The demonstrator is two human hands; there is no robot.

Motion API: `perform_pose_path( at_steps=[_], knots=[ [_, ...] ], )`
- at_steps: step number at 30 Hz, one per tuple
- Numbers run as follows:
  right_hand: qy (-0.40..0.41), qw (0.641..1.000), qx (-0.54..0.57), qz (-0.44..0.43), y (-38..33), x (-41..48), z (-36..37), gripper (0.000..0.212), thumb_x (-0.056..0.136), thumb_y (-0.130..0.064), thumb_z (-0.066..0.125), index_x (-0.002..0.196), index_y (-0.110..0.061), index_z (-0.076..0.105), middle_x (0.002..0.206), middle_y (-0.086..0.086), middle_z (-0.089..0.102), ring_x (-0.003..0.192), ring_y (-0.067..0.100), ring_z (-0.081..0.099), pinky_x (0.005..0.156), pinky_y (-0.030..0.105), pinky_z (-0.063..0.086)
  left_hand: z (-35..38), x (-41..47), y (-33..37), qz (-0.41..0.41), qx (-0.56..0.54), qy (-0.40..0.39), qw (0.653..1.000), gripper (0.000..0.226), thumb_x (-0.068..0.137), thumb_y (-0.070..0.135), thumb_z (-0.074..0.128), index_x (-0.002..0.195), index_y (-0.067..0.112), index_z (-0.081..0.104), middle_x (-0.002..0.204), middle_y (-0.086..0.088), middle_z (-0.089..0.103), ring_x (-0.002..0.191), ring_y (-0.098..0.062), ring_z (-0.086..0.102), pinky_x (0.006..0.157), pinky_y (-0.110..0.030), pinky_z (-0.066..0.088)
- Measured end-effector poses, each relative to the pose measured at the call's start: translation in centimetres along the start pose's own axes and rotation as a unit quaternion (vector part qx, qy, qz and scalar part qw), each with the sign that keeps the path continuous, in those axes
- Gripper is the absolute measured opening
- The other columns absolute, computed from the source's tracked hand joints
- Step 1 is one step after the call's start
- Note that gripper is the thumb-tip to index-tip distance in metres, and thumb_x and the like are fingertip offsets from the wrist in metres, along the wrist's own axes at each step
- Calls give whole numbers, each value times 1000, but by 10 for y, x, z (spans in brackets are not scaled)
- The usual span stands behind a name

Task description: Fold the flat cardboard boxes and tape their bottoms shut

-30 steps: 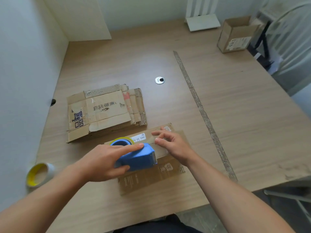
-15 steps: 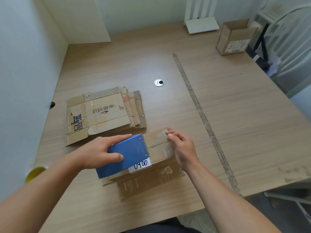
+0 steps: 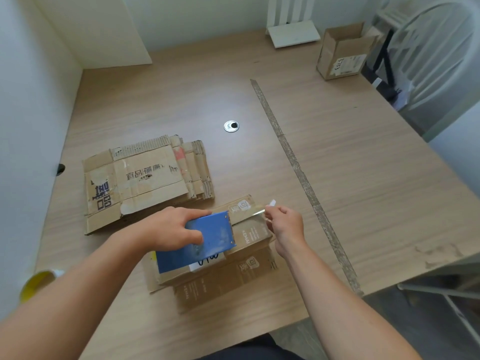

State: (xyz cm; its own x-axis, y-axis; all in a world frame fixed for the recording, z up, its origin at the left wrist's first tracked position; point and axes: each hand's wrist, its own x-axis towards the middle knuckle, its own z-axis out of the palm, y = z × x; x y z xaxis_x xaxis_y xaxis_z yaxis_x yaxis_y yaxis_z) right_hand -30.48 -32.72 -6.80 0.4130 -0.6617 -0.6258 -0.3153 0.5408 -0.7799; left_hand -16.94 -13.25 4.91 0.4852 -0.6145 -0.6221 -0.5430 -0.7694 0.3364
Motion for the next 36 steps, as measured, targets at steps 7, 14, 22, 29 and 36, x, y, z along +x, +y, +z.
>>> perform_pose_path(
  at_steps=[7,14,22,29,36],
  knots=[
    [-5,998,-18,55,-1,1,2,20,81,-5,64,61,-10,64,63,11,62,58,20,52,55,30,42,-6,3,2,-10,-34,-26,999,75,65,52,53,139,53,43,112,13,61,97,-5,56,80,-27,48],
    [-21,991,-118,58,1,2,3,16,61,-26,69,56,-18,56,60,5,61,60,20,55,58,33,41,-7,5,3,-16,-28,-38,999,75,64,52,52,138,55,43,114,13,61,99,-9,57,87,-34,51],
    [-5,963,-265,-40,-4,1,-4,33,74,-34,76,96,-18,57,114,6,51,92,23,58,86,34,50,-8,4,7,-26,-31,-41,998,75,63,51,52,138,54,44,110,15,60,95,-6,56,79,-28,48],
    [-80,921,-322,-205,-3,-12,3,20,92,-37,66,95,-18,66,93,-5,66,88,14,60,77,30,46,-8,1,9,-28,-33,-39,998,75,64,50,51,138,54,43,112,13,59,94,-4,55,72,-25,45],
    [-141,881,-333,-305,29,-2,-3,45,99,-38,55,144,-39,47,113,-7,47,111,13,50,99,30,40,-2,-6,4,-23,-26,-10,999,74,65,51,50,139,55,41,115,10,60,97,-8,56,82,-29,51]
  ],
)
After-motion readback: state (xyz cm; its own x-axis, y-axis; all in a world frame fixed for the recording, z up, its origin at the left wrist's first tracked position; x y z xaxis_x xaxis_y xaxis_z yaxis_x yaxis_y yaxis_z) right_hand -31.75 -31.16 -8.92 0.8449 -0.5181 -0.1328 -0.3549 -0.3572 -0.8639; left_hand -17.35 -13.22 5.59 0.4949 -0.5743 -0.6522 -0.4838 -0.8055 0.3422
